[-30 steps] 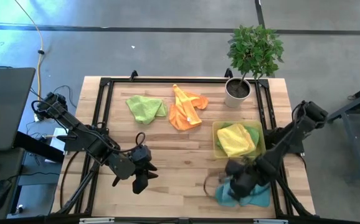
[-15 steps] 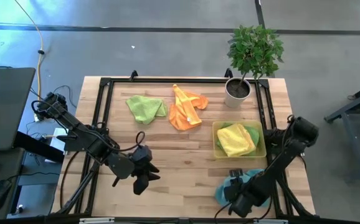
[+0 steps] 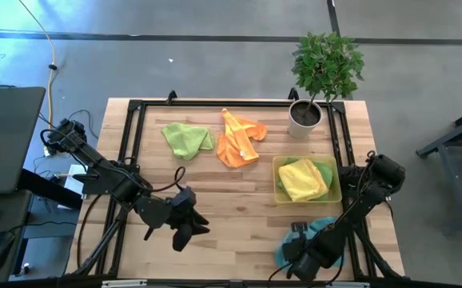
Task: Fold microfiber towels
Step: Fold the blue microfiber cloth
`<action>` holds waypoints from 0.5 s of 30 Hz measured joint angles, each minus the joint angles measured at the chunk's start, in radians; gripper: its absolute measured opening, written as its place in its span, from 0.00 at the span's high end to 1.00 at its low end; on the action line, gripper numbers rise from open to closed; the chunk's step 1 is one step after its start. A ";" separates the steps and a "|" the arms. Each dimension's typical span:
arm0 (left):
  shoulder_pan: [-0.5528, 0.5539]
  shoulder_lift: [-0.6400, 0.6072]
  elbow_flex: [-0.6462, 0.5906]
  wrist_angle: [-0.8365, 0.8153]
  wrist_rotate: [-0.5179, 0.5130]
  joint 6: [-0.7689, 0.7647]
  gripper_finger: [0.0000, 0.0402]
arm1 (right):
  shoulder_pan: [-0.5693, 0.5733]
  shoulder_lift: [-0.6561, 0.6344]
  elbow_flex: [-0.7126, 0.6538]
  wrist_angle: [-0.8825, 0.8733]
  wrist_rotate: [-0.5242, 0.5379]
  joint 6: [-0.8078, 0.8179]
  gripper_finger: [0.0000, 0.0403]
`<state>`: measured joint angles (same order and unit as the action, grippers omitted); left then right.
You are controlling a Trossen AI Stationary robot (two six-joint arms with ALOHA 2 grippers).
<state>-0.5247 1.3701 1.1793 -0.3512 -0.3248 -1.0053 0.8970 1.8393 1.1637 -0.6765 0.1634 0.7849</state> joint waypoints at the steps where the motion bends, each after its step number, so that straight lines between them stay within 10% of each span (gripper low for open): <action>1: 0.000 0.000 0.000 0.001 0.000 -0.006 0.67 | -0.003 0.000 0.000 0.002 0.002 0.000 0.97; 15: -0.033 0.001 0.000 0.004 0.000 0.021 0.67 | -0.198 -0.001 0.000 0.177 0.279 -0.126 0.99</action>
<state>-0.5579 1.3708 1.1793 -0.3468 -0.3252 -0.9840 0.6986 1.8385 1.1637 -0.4995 0.4425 0.6586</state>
